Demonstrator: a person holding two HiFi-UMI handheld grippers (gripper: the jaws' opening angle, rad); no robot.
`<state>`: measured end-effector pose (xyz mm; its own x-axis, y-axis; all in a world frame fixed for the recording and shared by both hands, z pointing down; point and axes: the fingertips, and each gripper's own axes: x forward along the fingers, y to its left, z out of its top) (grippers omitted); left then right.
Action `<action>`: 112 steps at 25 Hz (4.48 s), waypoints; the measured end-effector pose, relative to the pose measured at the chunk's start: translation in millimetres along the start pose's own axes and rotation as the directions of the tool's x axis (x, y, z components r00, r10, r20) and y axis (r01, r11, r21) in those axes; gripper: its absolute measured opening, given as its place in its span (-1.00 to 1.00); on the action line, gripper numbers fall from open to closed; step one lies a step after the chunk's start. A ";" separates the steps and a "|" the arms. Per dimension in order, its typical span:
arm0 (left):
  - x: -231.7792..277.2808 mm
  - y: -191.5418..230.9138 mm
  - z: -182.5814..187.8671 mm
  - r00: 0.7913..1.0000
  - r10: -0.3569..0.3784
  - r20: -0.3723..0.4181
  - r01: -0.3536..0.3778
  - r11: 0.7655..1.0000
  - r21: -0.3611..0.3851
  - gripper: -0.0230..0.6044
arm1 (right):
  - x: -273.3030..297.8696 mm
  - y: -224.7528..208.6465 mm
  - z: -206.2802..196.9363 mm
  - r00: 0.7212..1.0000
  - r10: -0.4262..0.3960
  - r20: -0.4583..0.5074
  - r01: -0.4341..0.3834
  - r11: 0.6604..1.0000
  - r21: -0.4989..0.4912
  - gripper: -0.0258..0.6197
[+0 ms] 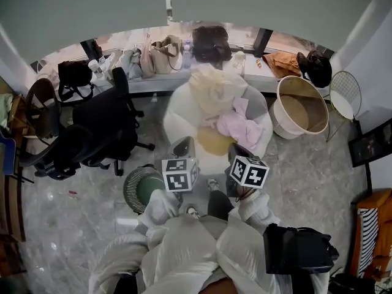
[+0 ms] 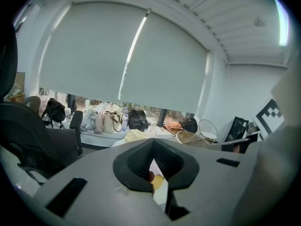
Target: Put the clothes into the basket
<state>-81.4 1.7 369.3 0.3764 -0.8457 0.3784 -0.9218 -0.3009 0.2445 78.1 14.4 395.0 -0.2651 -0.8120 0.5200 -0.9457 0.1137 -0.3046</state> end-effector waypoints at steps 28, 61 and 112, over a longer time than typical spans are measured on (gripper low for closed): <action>250.2 57.3 -30.8 0.977 0.109 -0.185 -0.120 0.992 -0.047 -0.92 | 238.0 -92.1 16.4 0.979 0.086 -0.187 -0.080 0.996 0.037 -0.84; 494.4 174.3 -193.6 0.947 0.195 -0.256 -0.215 0.975 -0.054 -0.92 | 587.1 -173.2 -83.8 0.950 0.201 -0.238 -0.225 0.971 -0.078 -0.84; 488.6 244.1 -245.9 0.915 0.292 -0.279 -0.332 0.937 -0.107 -0.92 | 729.7 -182.4 -129.1 0.944 0.080 -0.319 -0.181 0.936 -0.301 -0.84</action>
<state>-99.7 -376.6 833.4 0.1012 -0.7384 0.6667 -0.9789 0.0456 0.1991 32.9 -524.9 933.1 -0.3860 -0.5749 0.7214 -0.8941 0.4257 -0.1391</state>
